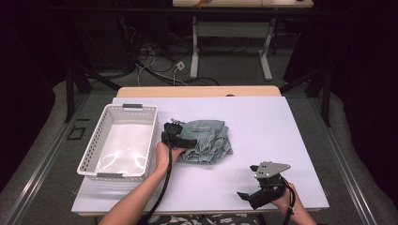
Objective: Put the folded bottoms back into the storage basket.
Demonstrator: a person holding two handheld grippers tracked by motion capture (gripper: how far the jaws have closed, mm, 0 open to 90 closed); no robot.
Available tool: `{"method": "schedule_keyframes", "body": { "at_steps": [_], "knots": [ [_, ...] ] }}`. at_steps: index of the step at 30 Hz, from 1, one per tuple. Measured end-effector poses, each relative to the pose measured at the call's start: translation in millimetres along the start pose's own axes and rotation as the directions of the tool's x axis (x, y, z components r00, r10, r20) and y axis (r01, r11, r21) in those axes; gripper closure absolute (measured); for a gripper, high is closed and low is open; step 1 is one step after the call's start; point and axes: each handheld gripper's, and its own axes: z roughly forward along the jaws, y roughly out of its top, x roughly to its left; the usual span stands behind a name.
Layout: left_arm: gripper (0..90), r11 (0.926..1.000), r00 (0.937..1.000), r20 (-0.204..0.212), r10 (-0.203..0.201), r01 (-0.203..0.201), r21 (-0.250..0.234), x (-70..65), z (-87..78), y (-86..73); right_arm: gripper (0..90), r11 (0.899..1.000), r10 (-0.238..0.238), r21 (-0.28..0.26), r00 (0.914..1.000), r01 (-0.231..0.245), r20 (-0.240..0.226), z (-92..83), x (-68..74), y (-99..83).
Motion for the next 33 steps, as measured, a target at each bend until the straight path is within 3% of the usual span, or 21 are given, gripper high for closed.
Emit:
{"method": "schedule_keyframes", "body": {
  "at_steps": [4,6,8,10,19,24,29,33],
  "knots": [
    [11.4,0.9998,0.9995,0.026,0.018,-0.018,0.004,-0.5,-1.3,0.3,0.2,1.0,0.0,0.001,1.0,0.0,-0.003,0.5,-0.2,0.0],
    [23.8,0.9997,0.9987,0.044,0.025,-0.025,-0.004,-1.9,-2.5,-0.6,0.2,1.0,-0.003,0.002,1.0,0.003,-0.002,0.5,-0.1,0.3],
    [28.0,0.9996,0.9974,0.068,0.026,-0.025,-0.011,-3.0,-3.2,-1.5,0.2,1.0,-0.003,0.003,1.0,0.003,-0.003,0.6,0.0,0.4],
    [39.0,0.9997,0.9953,0.095,0.019,-0.017,-0.018,-3.0,-3.6,-2.5,0.2,1.0,-0.004,0.005,1.0,0.004,-0.006,1.6,0.3,0.7],
    [62.7,0.9993,0.9842,0.176,-0.017,0.023,-0.03,3.2,-4.8,-4.4,0.2,1.0,-0.015,0.009,0.9998,0.015,-0.011,2.6,0.9,1.4],
    [65.4,0.9987,0.982,0.187,-0.023,0.031,-0.04,2.6,-6.1,-4.6,0.2,1.0,-0.014,0.013,0.9998,0.014,-0.011,2.5,0.8,1.3],
    [66.4,0.9938,0.9677,0.24,-0.078,0.094,-0.059,9.6,-7.3,-6.2,0.2,1.0,-0.016,0.011,0.9998,0.016,-0.011,1.6,1.1,0.9],
    [67.6,0.9929,0.9671,0.242,-0.078,0.097,-0.068,7.8,-10.2,-5.0,0.2,1.0,-0.016,0.011,0.9998,0.016,-0.007,1.2,0.5,0.5]
  ]
}}
